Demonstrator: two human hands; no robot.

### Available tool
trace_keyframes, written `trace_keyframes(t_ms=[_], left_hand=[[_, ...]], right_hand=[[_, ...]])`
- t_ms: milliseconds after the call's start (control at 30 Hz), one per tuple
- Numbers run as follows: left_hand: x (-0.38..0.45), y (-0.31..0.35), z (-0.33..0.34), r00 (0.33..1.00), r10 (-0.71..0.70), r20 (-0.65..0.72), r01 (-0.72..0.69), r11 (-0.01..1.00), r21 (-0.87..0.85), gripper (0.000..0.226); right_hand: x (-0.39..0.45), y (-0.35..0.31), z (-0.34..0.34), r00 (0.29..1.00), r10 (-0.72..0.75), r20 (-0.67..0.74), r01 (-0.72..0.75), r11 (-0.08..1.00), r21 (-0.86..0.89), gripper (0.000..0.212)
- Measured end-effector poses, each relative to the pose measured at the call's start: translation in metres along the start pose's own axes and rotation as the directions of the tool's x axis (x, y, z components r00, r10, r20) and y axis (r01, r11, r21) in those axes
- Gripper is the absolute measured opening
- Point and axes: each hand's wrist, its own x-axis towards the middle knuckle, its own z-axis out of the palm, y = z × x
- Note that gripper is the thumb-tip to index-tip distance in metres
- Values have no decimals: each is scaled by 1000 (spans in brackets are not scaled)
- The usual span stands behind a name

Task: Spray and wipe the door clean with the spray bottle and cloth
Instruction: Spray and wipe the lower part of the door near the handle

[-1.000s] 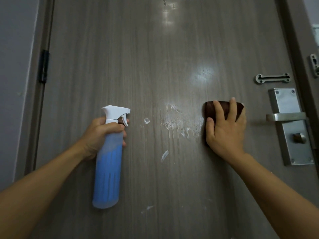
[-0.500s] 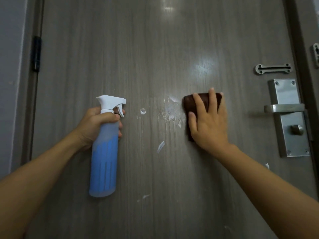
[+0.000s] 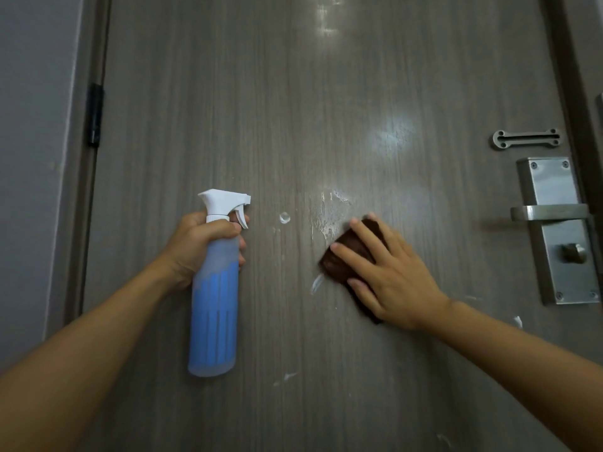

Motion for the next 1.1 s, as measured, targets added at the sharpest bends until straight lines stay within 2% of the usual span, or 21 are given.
trace_keyframes(t_ms=[67,167,267,333,400,533,633,700,767,867,933,1033,1100], left_hand=[[-1,2,1,1000,-6,-6,6,1000,0,41],[-3,1,3,1000,-7,-11,7,1000,-6,41],[-2,-1,1,1000,-7,-10,7,1000,-27,36],[1,-3,-3,1000,-23,4,23,999,-37,40],[4,-4,-5,999,-41,9,41,999,-26,44],[11,-4,-3,1000,-28,0,29,1000,-13,44],[9,-1,-1,1000,-14,17,14,1000,-12,43],[7,1,1,1000,-9,29,9,1000,-5,40],[5,1,3,1000,-9,23,9,1000,4,35],[3,1,6,1000,-3,-6,3,1000,-4,36],[0,3,8,1000,-2,-26,2,1000,-3,41],[-2,5,11,999,-5,-45,5,1000,-1,42],[-4,7,13,999,-11,-52,11,1000,0,42]], right_hand=[[23,6,-4,989,147,-14,-146,989,30,58],[59,-6,-8,911,410,-52,-405,910,87,57],[72,-25,-7,848,524,-82,-513,850,123,57],[67,-34,-7,850,521,-74,-508,850,141,57],[55,-41,-4,898,437,-59,-426,894,140,59],[22,-47,4,996,91,-24,-88,990,112,59],[18,-36,2,994,-108,-4,108,992,63,55],[31,-32,-2,998,-70,-10,70,996,52,54],[50,-35,-6,996,90,-9,-89,993,79,55],[82,-52,-11,936,352,-4,-348,927,138,56],[97,-63,-12,895,447,-13,-439,884,159,57],[98,-73,-11,878,477,-30,-467,869,163,57],[87,-76,-11,913,408,-19,-401,904,150,58]])
